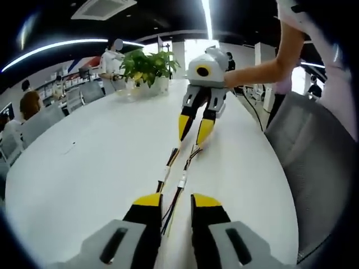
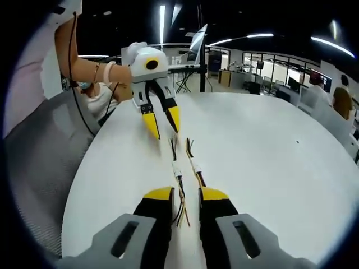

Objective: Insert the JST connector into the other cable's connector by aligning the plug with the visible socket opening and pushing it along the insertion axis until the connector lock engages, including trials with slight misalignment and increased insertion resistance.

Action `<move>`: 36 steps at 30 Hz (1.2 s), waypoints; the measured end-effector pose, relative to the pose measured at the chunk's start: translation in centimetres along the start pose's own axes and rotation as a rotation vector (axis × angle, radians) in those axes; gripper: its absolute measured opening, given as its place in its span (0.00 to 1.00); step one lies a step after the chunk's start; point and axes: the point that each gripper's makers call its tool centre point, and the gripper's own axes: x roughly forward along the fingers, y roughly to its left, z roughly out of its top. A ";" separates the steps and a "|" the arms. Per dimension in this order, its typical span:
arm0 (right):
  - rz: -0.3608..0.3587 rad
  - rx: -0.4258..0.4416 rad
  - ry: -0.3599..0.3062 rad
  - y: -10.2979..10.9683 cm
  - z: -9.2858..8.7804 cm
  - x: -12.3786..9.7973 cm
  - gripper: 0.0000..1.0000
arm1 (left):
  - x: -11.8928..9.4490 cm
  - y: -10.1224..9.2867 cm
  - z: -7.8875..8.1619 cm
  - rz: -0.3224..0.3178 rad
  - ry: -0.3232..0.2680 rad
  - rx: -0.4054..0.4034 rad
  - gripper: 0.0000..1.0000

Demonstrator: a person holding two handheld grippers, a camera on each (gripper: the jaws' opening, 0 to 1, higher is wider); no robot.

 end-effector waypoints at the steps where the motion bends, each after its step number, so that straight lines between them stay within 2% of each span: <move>1: -0.005 0.005 -0.001 0.1 0.1 -0.1 0.14 | -0.1 -0.1 0.1 0.004 0.000 -0.007 0.14; 7: -0.067 0.051 0.016 0.1 -0.4 -0.6 0.18 | -0.9 0.0 0.1 0.047 0.027 -0.061 0.16; 12: -0.104 0.082 0.038 0.5 -1.2 -1.0 0.19 | -1.8 -0.2 0.9 0.079 -0.001 -0.065 0.17; 16: -0.131 0.127 0.011 1.0 -0.9 -1.5 0.20 | -2.5 -0.2 1.1 0.116 -0.019 -0.097 0.22; 19: -0.224 0.122 0.003 0.3 -0.4 -2.2 0.22 | -3.1 -0.4 1.1 0.146 -0.035 -0.110 0.28; 22: -0.274 0.164 -0.038 0.1 0.3 -3.0 0.27 | -3.5 -0.5 0.8 0.203 -0.043 -0.100 0.32; 24: -0.304 0.175 -0.062 0.2 0.8 -3.5 0.29 | -3.6 -1.1 0.4 0.214 -0.041 -0.119 0.34; 31: -0.340 0.232 -0.079 1.5 1.0 -4.1 0.42 | -4.1 -2.5 -0.5 0.266 -0.063 -0.214 0.50; 33: -0.355 0.250 -0.081 1.7 1.0 -4.3 0.47 | -4.5 -2.1 -0.7 0.317 -0.055 -0.203 0.62; 34: -0.359 0.255 -0.085 1.9 1.0 -4.4 0.50 | -4.7 -2.0 -0.6 0.322 -0.049 -0.187 0.67; 36: -0.365 0.282 -0.097 2.1 1.1 -4.4 0.54 | -5.1 -1.6 -0.3 0.343 -0.057 -0.204 0.72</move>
